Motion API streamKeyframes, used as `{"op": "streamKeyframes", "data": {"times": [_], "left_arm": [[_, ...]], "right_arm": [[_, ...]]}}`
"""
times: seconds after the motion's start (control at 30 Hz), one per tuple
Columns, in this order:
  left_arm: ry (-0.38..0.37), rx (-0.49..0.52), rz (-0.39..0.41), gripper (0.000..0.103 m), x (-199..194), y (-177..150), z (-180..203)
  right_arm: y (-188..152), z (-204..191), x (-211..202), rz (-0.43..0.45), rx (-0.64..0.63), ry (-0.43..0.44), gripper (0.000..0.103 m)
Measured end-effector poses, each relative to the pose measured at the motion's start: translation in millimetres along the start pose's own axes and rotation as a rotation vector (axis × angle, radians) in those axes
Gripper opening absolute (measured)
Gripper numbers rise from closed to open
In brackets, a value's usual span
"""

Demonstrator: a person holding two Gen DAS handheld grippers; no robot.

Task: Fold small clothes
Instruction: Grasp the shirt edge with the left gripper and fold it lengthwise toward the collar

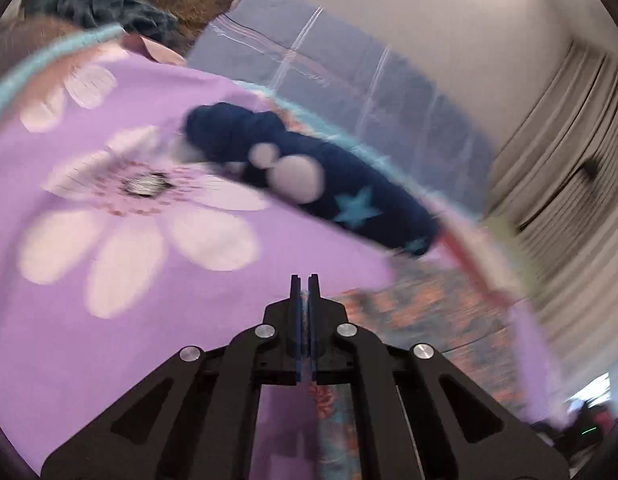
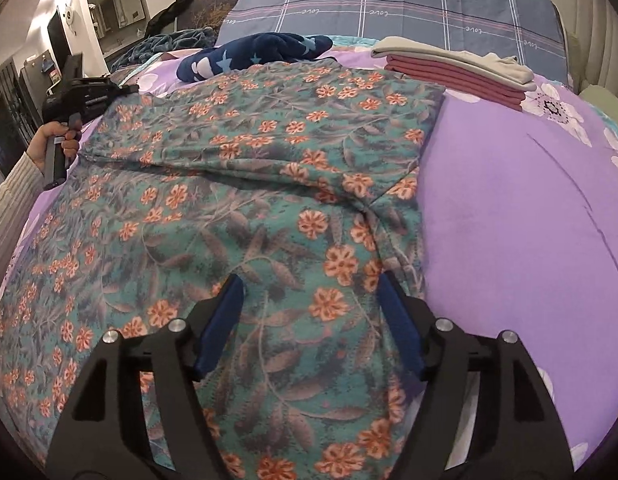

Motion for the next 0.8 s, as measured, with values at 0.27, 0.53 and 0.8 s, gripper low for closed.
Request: {"op": "streamKeyframes", "data": {"times": [0.27,0.53,0.8], "left_arm": [[-0.005,-0.078,0.026,0.039,-59,-10,-11],[0.023,0.193,-0.154,0.070,-135,-149,18],[0.074,0.208,-0.182,0.068,-178,-223,1]], "right_arm": [[-1,-1,-1,0.008,0.000,0.003,0.073],[-2,1,-3,0.022,0.015,0.018,0.073],[-6,7,-23,0.055,0.065,-0.005,0.064]]}}
Point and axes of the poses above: each gripper's, at about its wrist camera, not at the fingertips, and x roughly the way its jaws point, z to its right, y to its top, the point moved 2 cm from there along x, roughly the way its jaws point, and after that the axes turned 14 degrees about -x, right-handed, at the moved point
